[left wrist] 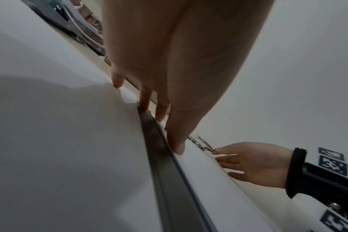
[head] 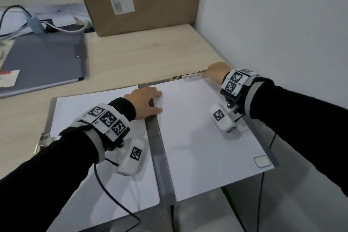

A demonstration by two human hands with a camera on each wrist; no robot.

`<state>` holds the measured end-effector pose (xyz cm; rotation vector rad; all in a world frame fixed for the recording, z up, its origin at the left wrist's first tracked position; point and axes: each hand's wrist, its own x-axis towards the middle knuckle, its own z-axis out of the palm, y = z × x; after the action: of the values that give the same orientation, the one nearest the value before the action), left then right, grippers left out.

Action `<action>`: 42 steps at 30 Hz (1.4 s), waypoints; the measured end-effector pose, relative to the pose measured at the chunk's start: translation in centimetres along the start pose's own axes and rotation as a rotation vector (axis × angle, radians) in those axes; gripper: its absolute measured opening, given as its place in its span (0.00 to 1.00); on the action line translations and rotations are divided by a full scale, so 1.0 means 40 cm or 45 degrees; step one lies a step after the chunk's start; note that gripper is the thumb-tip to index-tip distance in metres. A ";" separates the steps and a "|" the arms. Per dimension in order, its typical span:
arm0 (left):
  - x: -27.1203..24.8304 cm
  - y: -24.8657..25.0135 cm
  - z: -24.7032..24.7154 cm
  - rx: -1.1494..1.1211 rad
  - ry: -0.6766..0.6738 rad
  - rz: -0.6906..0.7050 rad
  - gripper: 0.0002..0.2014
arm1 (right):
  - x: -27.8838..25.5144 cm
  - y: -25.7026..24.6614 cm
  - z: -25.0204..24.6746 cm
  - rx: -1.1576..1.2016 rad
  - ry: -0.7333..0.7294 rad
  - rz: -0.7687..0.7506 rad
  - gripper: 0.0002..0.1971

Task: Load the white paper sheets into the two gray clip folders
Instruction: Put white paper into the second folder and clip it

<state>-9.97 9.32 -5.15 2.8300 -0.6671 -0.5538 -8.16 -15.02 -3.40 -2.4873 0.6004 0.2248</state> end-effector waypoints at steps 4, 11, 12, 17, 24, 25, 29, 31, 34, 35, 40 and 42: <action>-0.003 -0.003 0.002 0.004 0.008 0.010 0.30 | -0.011 -0.003 0.024 0.211 0.071 -0.049 0.28; -0.003 -0.006 0.001 0.022 0.011 0.018 0.30 | -0.020 -0.046 0.059 0.637 0.241 -0.376 0.26; -0.002 -0.007 0.000 0.023 0.013 0.018 0.30 | -0.019 -0.056 0.064 0.614 0.186 -0.421 0.27; 0.000 -0.009 0.002 0.017 0.019 0.014 0.30 | -0.030 -0.093 0.077 -0.239 -0.068 -0.599 0.27; 0.009 -0.015 0.007 0.028 0.022 0.013 0.31 | -0.048 -0.072 0.072 -0.502 -0.199 -0.698 0.42; 0.009 -0.016 0.008 0.025 0.021 0.012 0.32 | -0.048 -0.071 0.072 -0.522 -0.183 -0.715 0.42; 0.010 -0.018 0.012 0.016 0.030 0.011 0.32 | -0.050 -0.080 0.086 -0.706 -0.193 -0.758 0.40; 0.012 -0.019 0.013 0.014 0.032 0.010 0.32 | -0.057 -0.083 0.103 -0.805 -0.224 -0.751 0.41; 0.012 -0.020 0.015 0.011 0.038 0.009 0.32 | -0.054 -0.082 0.118 -0.808 -0.255 -0.732 0.42; 0.011 -0.020 0.015 0.010 0.042 0.010 0.32 | -0.052 -0.082 0.117 -0.778 -0.269 -0.733 0.41; 0.015 -0.019 0.007 0.013 0.023 0.011 0.31 | -0.026 -0.058 0.089 -0.518 -0.365 -0.722 0.46; 0.016 -0.015 -0.001 0.038 0.014 0.015 0.30 | -0.025 -0.044 0.079 -0.395 -0.440 -0.729 0.49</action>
<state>-9.17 9.56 -5.47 2.8530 -0.6951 -0.5298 -8.33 -11.57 -4.87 -2.7005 -0.3133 0.5362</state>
